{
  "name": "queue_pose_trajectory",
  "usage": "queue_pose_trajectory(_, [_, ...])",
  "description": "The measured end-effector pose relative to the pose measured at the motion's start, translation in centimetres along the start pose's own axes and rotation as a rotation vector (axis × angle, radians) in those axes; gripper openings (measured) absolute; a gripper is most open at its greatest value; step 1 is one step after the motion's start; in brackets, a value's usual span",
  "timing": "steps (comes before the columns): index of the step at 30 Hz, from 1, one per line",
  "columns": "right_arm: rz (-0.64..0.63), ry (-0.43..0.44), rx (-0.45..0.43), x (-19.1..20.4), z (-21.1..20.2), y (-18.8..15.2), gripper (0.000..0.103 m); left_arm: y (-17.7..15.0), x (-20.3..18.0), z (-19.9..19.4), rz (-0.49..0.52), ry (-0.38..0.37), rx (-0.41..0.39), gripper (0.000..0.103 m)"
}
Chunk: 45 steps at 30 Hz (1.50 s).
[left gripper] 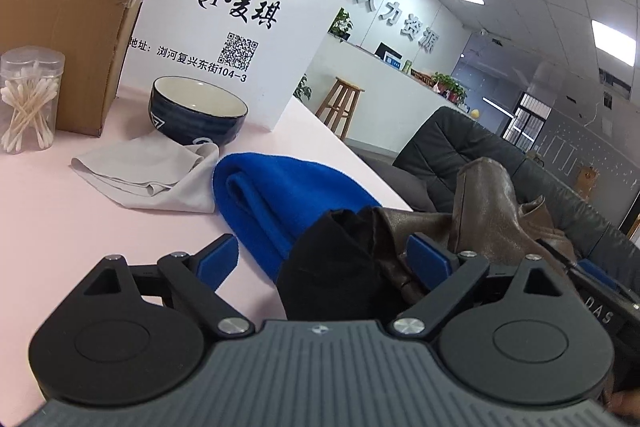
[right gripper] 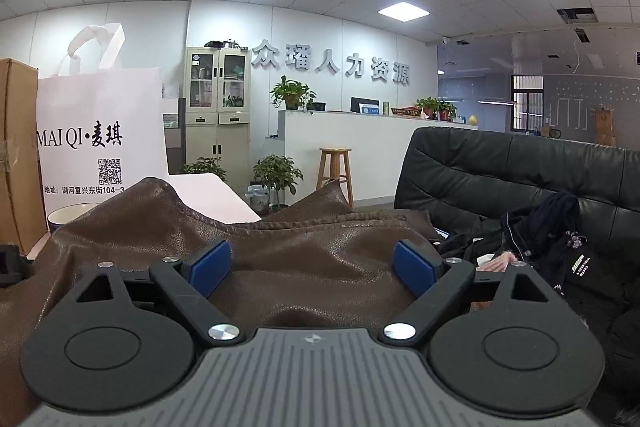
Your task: Organize soft objects
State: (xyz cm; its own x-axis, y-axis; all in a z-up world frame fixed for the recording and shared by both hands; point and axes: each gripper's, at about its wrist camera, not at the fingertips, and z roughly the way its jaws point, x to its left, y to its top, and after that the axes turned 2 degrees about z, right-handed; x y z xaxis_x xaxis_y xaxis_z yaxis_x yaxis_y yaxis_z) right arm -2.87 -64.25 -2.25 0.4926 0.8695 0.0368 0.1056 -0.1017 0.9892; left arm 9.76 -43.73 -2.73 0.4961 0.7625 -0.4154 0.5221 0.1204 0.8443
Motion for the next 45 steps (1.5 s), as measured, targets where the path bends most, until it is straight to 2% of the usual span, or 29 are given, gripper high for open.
queue_pose_trajectory(1, [0.015, 0.001, -0.014, -0.1, -0.2, -0.1, 0.090, 0.3, 0.0, -0.6, -0.014, -0.014, -0.009, 0.091])
queue_pose_trajectory(3, [0.053, -0.004, -0.052, -1.1, -0.2, 0.3, 0.099, 0.7, 0.0, -1.7, -0.028, -0.041, -0.025, 0.091])
queue_pose_trajectory(5, [0.104, -0.025, -0.110, -1.4, -1.5, 0.3, 0.103, 1.1, -0.3, -2.8, -0.017, -0.065, -0.047, 0.091])
queue_pose_trajectory(7, [0.151, -0.039, -0.173, -1.5, -3.3, 0.6, 0.103, 1.2, -0.9, -4.2, 0.011, -0.095, -0.085, 0.092])
queue_pose_trajectory(9, [0.178, -0.035, -0.197, -1.3, -4.7, 1.0, 0.103, 1.3, -1.4, -5.5, 0.028, -0.121, -0.122, 0.095])
queue_pose_trajectory(11, [0.191, -0.031, -0.222, -1.2, -6.3, 1.3, 0.103, 1.2, -1.8, -6.7, 0.041, -0.153, -0.156, 0.103])
queue_pose_trajectory(12, [0.196, -0.025, -0.227, -1.6, -7.6, 1.6, 0.103, 1.1, -2.2, -7.4, 0.064, -0.174, -0.165, 0.103])
queue_pose_trajectory(15, [0.187, 0.017, -0.192, -1.5, -9.8, 1.9, 0.103, 0.8, -2.9, -8.2, 0.155, -0.194, -0.146, 0.103])
queue_pose_trajectory(18, [0.106, 0.115, -0.074, -0.6, -10.6, 1.8, 0.103, 0.3, -3.6, -8.7, 0.233, -0.182, -0.117, 0.103])
queue_pose_trajectory(20, [0.069, 0.097, -0.028, 0.0, -10.4, 1.5, 0.103, 0.0, -3.8, -8.2, 0.266, -0.146, -0.072, 0.103])
queue_pose_trajectory(22, [0.040, 0.076, 0.033, 0.7, -9.5, 1.2, 0.103, -0.1, -3.5, -8.2, 0.247, -0.138, -0.053, 0.103])
queue_pose_trajectory(24, [0.046, 0.071, 0.028, 0.9, -9.6, 0.8, 0.103, -0.1, -3.3, -8.6, 0.234, -0.151, -0.041, 0.103])
queue_pose_trajectory(29, [0.093, 0.093, -0.017, 1.7, -10.6, 1.3, 0.103, -0.3, -2.9, -10.6, 0.285, -0.160, -0.080, 0.103])
queue_pose_trajectory(33, [0.058, 0.118, -0.033, 3.2, -11.7, 1.8, 0.103, -0.1, -2.1, -12.1, 0.293, -0.160, -0.077, 0.103])
queue_pose_trajectory(45, [0.116, 0.271, -0.006, 8.6, -15.8, 3.8, 0.103, 0.7, 2.9, -20.2, 0.313, -0.143, -0.175, 0.103])
